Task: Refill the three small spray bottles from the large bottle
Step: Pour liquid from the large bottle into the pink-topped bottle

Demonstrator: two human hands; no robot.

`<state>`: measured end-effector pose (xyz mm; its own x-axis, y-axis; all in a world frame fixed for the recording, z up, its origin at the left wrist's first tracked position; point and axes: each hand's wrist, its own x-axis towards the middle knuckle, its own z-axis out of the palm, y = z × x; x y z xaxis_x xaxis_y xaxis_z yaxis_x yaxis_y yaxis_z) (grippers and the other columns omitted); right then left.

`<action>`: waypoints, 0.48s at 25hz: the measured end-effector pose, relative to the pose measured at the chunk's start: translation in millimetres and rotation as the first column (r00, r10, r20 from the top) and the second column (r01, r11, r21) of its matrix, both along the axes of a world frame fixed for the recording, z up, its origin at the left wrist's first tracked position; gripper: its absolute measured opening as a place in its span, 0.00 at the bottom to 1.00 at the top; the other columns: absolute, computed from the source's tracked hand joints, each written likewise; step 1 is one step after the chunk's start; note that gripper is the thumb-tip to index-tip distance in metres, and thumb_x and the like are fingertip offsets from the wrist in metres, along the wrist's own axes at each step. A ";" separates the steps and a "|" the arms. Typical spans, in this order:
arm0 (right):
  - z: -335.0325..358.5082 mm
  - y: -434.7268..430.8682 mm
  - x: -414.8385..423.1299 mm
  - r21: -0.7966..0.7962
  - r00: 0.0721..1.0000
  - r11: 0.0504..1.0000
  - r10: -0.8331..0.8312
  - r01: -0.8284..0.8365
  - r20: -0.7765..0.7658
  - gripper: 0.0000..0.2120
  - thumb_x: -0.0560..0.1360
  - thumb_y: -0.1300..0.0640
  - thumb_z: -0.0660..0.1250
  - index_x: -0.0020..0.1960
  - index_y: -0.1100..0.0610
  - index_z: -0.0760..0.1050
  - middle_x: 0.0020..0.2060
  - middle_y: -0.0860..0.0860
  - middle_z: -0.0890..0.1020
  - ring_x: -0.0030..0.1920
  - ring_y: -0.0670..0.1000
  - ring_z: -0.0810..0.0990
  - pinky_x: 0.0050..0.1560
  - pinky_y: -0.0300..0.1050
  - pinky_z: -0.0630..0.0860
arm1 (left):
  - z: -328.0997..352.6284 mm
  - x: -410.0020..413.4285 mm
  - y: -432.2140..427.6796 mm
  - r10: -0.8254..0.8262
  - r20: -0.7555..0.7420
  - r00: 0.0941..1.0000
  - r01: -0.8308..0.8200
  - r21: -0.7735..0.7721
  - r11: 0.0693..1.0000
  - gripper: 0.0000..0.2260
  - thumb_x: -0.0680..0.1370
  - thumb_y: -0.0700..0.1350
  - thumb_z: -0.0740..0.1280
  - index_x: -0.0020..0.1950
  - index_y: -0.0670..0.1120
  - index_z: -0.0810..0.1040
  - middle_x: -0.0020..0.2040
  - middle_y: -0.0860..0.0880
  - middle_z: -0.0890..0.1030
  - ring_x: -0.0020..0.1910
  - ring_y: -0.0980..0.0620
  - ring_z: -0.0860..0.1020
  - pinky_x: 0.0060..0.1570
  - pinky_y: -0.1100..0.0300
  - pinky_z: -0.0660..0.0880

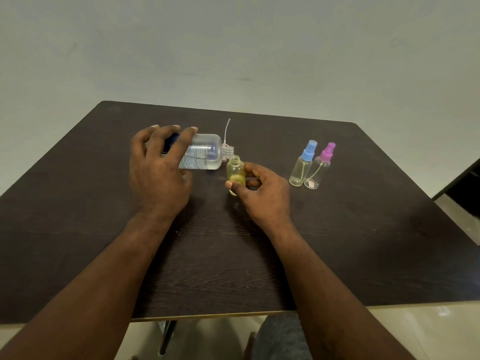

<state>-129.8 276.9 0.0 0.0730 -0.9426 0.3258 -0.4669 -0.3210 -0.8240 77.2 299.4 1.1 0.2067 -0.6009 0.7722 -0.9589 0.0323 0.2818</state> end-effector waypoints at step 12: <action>0.7 -0.2 -0.2 0.002 1.000 1.000 0.004 -0.004 0.000 0.23 0.73 0.50 0.80 0.66 0.47 0.82 0.56 0.43 0.86 0.52 0.40 0.85 0.55 0.43 0.84 | 0.0 0.9 -1.4 -0.001 -0.001 1.000 0.001 -0.002 1.000 0.34 0.72 0.36 0.73 0.77 0.55 0.74 0.72 0.48 0.74 0.72 0.41 0.66 0.58 0.43 0.78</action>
